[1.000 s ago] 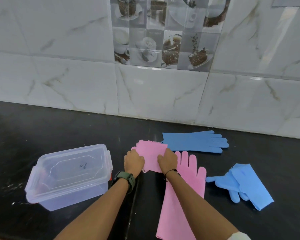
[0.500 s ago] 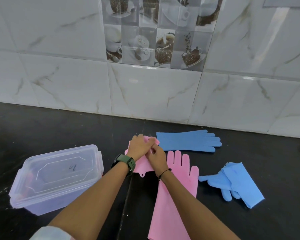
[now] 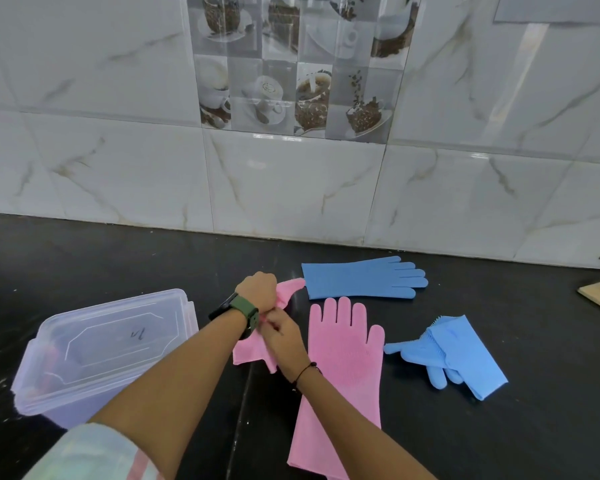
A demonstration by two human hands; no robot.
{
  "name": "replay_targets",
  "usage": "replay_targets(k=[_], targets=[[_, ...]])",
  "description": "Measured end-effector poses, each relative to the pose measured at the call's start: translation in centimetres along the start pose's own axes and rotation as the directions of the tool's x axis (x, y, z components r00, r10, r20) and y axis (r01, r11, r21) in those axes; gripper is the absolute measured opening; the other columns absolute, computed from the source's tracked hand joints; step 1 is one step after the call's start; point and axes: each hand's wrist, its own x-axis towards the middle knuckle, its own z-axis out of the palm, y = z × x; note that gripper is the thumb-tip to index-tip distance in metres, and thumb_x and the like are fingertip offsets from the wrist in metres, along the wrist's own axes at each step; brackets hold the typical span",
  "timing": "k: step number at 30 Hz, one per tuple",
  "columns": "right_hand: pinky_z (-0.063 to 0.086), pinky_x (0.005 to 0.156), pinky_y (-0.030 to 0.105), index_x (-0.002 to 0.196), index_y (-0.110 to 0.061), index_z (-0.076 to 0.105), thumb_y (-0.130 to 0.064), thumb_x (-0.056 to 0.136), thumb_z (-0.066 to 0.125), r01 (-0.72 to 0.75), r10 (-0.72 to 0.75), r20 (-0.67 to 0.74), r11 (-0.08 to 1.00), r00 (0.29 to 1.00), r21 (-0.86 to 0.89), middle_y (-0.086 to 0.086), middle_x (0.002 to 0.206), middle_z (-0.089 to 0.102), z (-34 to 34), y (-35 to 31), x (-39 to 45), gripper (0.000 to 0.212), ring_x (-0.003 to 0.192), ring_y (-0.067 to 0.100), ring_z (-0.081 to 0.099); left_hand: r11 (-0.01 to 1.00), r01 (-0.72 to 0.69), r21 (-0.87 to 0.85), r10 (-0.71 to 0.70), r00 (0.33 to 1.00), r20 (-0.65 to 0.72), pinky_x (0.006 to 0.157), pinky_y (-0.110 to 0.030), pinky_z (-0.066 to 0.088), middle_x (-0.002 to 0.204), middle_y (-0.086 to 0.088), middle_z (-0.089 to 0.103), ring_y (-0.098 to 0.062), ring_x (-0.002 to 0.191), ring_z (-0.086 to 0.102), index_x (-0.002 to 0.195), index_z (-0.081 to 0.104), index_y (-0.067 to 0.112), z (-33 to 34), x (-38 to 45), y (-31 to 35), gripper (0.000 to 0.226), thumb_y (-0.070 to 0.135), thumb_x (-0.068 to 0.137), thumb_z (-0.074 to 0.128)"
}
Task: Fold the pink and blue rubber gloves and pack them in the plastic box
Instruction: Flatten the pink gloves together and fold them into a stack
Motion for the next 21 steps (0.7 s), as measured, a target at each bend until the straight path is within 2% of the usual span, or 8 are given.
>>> replay_targets(k=[2,4,8,10,13,16,18,21], targets=[[0.054,0.079,0.027,0.092,-0.011,0.062,-0.017,0.094,0.046,-0.173,0.193,-0.070,0.957,0.979,0.232,0.019,0.102,0.065,-0.3,-0.2,0.6,0.017,0.087,0.024,0.061,0.985,0.008,-0.174,-0.011,1.000,-0.014,0.085,-0.039,0.049,0.113,-0.018,0.065,-0.035,0.104,0.061,0.105,0.062,0.002,-0.1,-0.2,-0.7,0.027,0.003,0.086,0.043],[0.053,0.087,0.042,0.087,-0.015,0.060,-0.020,0.094,0.044,-0.256,0.307,-0.118,0.911,0.944,0.323,0.016,0.097,0.065,-0.7,-0.3,1.2,0.018,0.089,0.029,0.062,0.962,0.012,-0.274,-0.013,1.000,-0.002,0.088,-0.039,0.047,0.114,-0.019,0.065,-0.036,0.107,0.059,0.107,0.063,0.001,-0.5,-0.7,-1.3,0.031,0.001,0.086,0.040],[0.047,0.068,0.029,0.084,-0.017,0.050,-0.033,0.099,0.033,-0.346,0.396,-0.087,0.873,0.914,0.343,0.005,0.078,0.054,-1.1,-0.9,1.6,0.028,0.069,0.016,0.050,0.937,0.022,-0.350,-0.008,0.999,0.042,0.086,-0.040,0.048,0.111,-0.020,0.064,-0.032,0.099,0.058,0.099,0.061,0.001,-1.8,-1.4,-2.3,0.027,0.001,0.088,0.036],[0.050,0.074,0.029,0.092,-0.014,0.054,-0.043,0.100,0.028,-0.441,0.466,0.037,0.806,0.884,0.394,0.008,0.086,0.060,-1.1,-1.3,1.4,0.040,0.077,0.021,0.058,0.888,0.032,-0.458,0.002,0.997,0.075,0.077,-0.037,0.045,0.101,-0.017,0.061,-0.027,0.088,0.054,0.094,0.058,0.005,-2.6,-1.7,-2.5,0.025,0.002,0.091,0.034],[0.046,0.100,0.048,0.121,-0.009,0.052,-0.058,0.095,0.028,-0.553,0.487,0.280,0.623,0.827,0.553,0.021,0.122,0.059,-1.3,-1.2,1.0,0.060,0.113,0.037,0.057,0.713,0.071,-0.697,0.037,0.990,0.139,0.075,-0.037,0.046,0.099,-0.016,0.061,-0.027,0.086,0.054,0.108,0.061,0.001,-3.6,-2.3,-2.8,0.032,-0.001,0.091,0.034],[0.051,0.089,0.045,0.125,-0.003,0.049,-0.074,0.084,0.027,-0.646,0.488,0.437,0.446,0.756,0.620,0.022,0.120,0.058,-1.5,-1.2,0.4,0.085,0.106,0.035,0.059,0.492,0.084,-0.867,0.083,0.986,0.143,0.078,-0.037,0.051,0.100,-0.016,0.063,-0.027,0.086,0.057,0.121,0.058,0.002,-3.8,-2.8,-3.1,0.038,-0.005,0.092,0.035],[0.053,0.076,0.041,0.124,-0.001,0.051,-0.075,0.082,0.032,-0.602,0.464,0.419,0.376,0.780,0.704,0.019,0.110,0.062,-1.6,-1.2,0.1,0.087,0.095,0.031,0.061,0.308,0.113,-0.945,0.083,0.986,0.145,0.081,-0.039,0.052,0.105,-0.017,0.063,-0.027,0.090,0.059,0.127,0.055,0.003,-3.4,-3.0,-3.4,0.041,-0.007,0.092,0.036],[0.053,0.078,0.040,0.125,-0.010,0.052,-0.056,0.087,0.048,-0.365,0.412,0.183,0.421,0.893,0.830,0.016,0.105,0.065,-2.6,-0.6,0.4,0.059,0.091,0.028,0.063,0.082,0.161,-0.984,0.066,0.984,0.167,0.088,-0.044,0.051,0.121,-0.022,0.061,-0.032,0.102,0.059,0.133,0.049,0.005,-2.5,-3.0,-3.6,0.043,-0.007,0.094,0.036]])
